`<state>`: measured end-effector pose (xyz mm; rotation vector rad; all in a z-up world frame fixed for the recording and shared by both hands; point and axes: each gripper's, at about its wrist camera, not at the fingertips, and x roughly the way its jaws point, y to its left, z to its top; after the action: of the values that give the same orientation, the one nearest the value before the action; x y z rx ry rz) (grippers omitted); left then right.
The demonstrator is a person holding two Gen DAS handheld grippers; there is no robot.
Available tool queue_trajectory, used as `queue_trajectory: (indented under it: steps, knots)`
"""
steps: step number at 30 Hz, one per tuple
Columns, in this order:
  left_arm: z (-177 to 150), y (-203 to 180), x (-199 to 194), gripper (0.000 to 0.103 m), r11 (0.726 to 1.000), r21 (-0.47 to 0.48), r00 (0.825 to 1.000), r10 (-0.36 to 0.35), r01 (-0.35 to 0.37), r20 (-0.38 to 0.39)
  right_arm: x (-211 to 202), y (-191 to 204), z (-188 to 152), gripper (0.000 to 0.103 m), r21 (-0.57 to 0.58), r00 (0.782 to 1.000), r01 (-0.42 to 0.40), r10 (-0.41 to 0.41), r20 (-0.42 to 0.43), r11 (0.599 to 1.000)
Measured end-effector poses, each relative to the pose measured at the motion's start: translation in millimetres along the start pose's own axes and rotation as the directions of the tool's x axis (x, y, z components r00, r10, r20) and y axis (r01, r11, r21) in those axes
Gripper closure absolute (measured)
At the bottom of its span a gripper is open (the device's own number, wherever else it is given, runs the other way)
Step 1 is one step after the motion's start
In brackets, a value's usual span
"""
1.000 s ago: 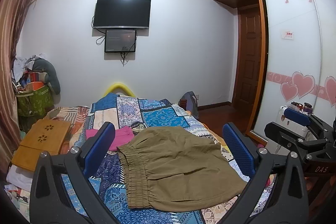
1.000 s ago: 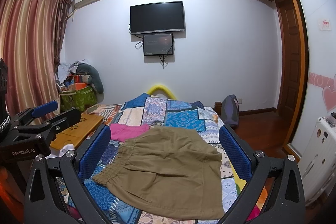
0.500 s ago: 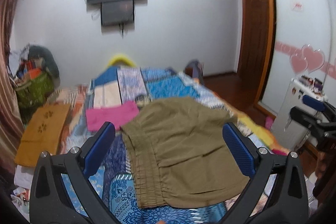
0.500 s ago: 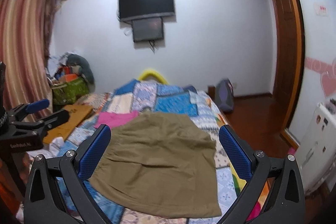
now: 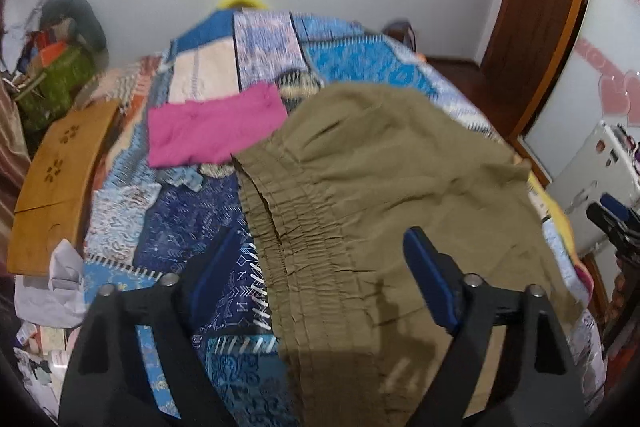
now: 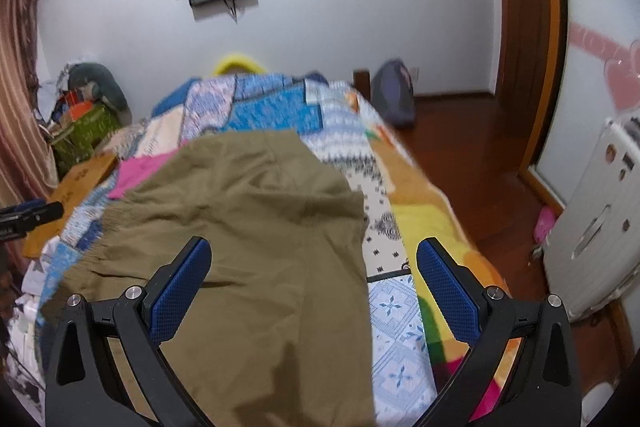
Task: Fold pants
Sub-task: 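Grasp the elastic waistband with the left gripper while the right gripper grasps the pant leg hem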
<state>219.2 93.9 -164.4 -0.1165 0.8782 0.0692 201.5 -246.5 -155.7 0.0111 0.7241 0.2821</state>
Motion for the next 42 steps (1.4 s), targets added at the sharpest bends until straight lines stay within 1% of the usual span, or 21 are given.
queue_trajectory:
  steps: [1, 2, 3, 5, 8, 11, 12, 16, 18, 19, 21, 24, 26, 29, 34, 36, 37, 38, 40, 41, 42]
  knots:
    - [1, 1, 8, 0.023, 1.000, 0.001, 1.000, -0.009, 0.009, -0.021, 8, -3, 0, 0.001, -0.005, 1.000, 0.003, -0.003, -0.017, 1.000]
    - [1, 2, 18, 0.024, 1.000, 0.006, 0.998, -0.025, 0.025, -0.057, 18, -10, 1, 0.005, -0.007, 0.999, 0.008, -0.008, -0.038, 1.000]
    - [0, 2, 23, 0.027, 0.999, 0.010, 0.997, -0.033, 0.034, -0.073, 25, -15, 2, 0.013, -0.009, 0.999, 0.004, -0.005, -0.053, 1.000]
    - [0, 3, 37, 0.033, 0.999, 0.027, 0.994, -0.031, 0.034, -0.106, 44, -26, 4, 0.022, -0.005, 0.995, -0.012, 0.011, -0.100, 1.000]
    - [-1, 7, 53, 0.036, 0.999, 0.034, 0.989, -0.031, 0.037, -0.144, 63, -36, 5, 0.031, -0.002, 0.990, -0.022, 0.021, -0.142, 1.000]
    - [-1, 13, 67, 0.040, 0.999, 0.019, 0.984, -0.043, 0.047, -0.175, 83, -38, 5, 0.041, -0.016, 0.979, -0.051, 0.047, -0.199, 0.999]
    - [0, 15, 71, 0.041, 0.998, 0.011, 0.981, -0.056, 0.059, -0.184, 89, -37, 4, 0.046, -0.022, 0.973, -0.069, 0.062, -0.221, 0.997]
    - [-3, 21, 83, 0.043, 0.995, -0.020, 0.972, -0.102, 0.100, -0.211, 106, -33, -4, 0.057, -0.035, 0.951, -0.130, 0.115, -0.288, 0.991]
    - [-3, 20, 85, 0.045, 0.994, -0.012, 0.972, -0.107, 0.107, -0.208, 110, -28, -7, 0.060, -0.076, 0.952, -0.126, 0.099, -0.290, 0.989]
    - [-3, 19, 85, 0.049, 0.994, -0.006, 0.973, -0.110, 0.111, -0.205, 109, -27, -8, 0.063, -0.094, 0.955, -0.121, 0.089, -0.284, 0.988]
    - [-4, 16, 83, 0.050, 0.995, 0.016, 0.976, -0.095, 0.100, -0.196, 107, -25, -10, 0.074, -0.124, 0.959, -0.094, 0.057, -0.279, 0.988]
    - [-3, 14, 82, 0.052, 0.996, 0.041, 0.980, -0.065, 0.074, -0.187, 100, -29, -17, 0.087, -0.122, 0.964, -0.064, 0.030, -0.263, 0.990]
    - [-3, 16, 81, 0.053, 0.997, 0.049, 0.981, -0.055, 0.065, -0.185, 96, -33, -21, 0.090, -0.115, 0.964, -0.067, 0.035, -0.263, 0.991]
    - [-4, 20, 81, 0.053, 0.997, 0.050, 0.981, -0.048, 0.059, -0.186, 93, -27, -22, 0.091, -0.142, 0.961, -0.058, 0.017, -0.277, 0.988]
    - [-3, 23, 77, 0.053, 0.996, 0.036, 0.978, -0.077, 0.086, -0.195, 94, -26, -17, 0.091, -0.145, 0.953, -0.063, 0.017, -0.303, 0.987]
    - [0, 22, 68, 0.053, 0.995, 0.041, 0.980, -0.081, 0.090, -0.182, 92, -27, -11, 0.090, -0.139, 0.947, -0.077, 0.029, -0.321, 0.987]
    - [2, 20, 62, 0.053, 0.994, 0.055, 0.983, -0.080, 0.091, -0.166, 90, -27, -9, 0.089, -0.136, 0.948, -0.078, 0.031, -0.318, 0.988]
    - [5, 20, 56, 0.053, 0.994, 0.068, 0.986, -0.075, 0.086, -0.147, 87, -26, -6, 0.086, -0.139, 0.947, -0.082, 0.033, -0.319, 0.987]
    - [11, 21, 50, 0.052, 0.994, 0.073, 0.990, -0.070, 0.080, -0.123, 78, -26, -1, 0.076, -0.144, 0.954, -0.098, 0.052, -0.295, 0.985]
    - [15, 21, 48, 0.051, 0.994, 0.069, 0.991, -0.074, 0.083, -0.112, 73, -25, 3, 0.067, -0.146, 0.961, -0.100, 0.058, -0.270, 0.984]
    - [18, 22, 48, 0.051, 0.994, 0.068, 0.991, -0.075, 0.082, -0.107, 71, -25, 7, 0.061, -0.148, 0.966, -0.099, 0.059, -0.253, 0.984]
